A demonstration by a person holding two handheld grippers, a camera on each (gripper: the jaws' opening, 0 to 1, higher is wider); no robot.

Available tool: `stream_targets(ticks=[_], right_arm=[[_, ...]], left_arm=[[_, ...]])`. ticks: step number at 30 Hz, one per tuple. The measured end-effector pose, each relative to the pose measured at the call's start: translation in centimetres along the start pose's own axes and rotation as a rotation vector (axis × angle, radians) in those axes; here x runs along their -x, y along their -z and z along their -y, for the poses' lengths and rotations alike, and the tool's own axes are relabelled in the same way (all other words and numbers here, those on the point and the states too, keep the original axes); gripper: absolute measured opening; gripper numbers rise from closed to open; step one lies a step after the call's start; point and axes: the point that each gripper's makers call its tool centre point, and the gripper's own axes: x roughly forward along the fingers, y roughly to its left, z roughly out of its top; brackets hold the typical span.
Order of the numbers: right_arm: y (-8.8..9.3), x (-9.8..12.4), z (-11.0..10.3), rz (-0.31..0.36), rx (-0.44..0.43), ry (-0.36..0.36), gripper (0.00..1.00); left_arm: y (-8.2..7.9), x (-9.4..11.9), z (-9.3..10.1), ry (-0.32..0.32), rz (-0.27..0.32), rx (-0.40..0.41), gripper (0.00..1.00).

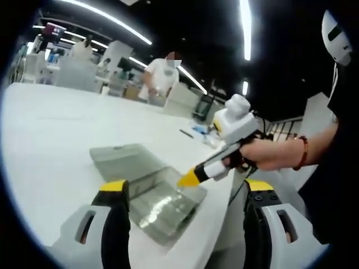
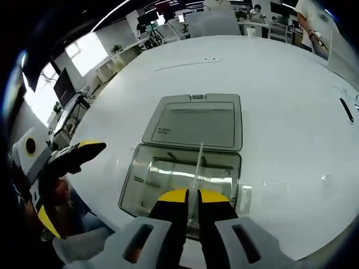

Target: Insert the divider into the dual guide fixture by aligning both edges with the guide slots and pushing it downward to the bottom, including one-sided entry, uneven engagement, binding, and posture correction.

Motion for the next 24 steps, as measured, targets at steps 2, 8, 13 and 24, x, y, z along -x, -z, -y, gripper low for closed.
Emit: stream_targets(ticks=[2, 8, 13, 24], right_arm=[[0.0, -0.1, 0.0, -0.001, 0.001, 0.002, 0.01], [0.2, -0.4, 0.0, -0.001, 0.02, 0.015, 0.01], [0.4, -0.6, 0.0, 0.016, 0.023, 0.021, 0.01], [1.0, -1.5, 0.2, 0.015, 0.025, 0.035, 0.01]], left_arm=[[0.1, 0.0, 0.0, 0.0, -0.007, -0.005, 0.82], [0.0, 0.1, -0.1, -0.014, -0.002, -0.01, 0.82], [0.1, 0.2, 0.1, -0.014, -0.003, -0.009, 0.82], [-0.1, 0.4, 0.3, -0.025, -0.006, -0.019, 0.82]])
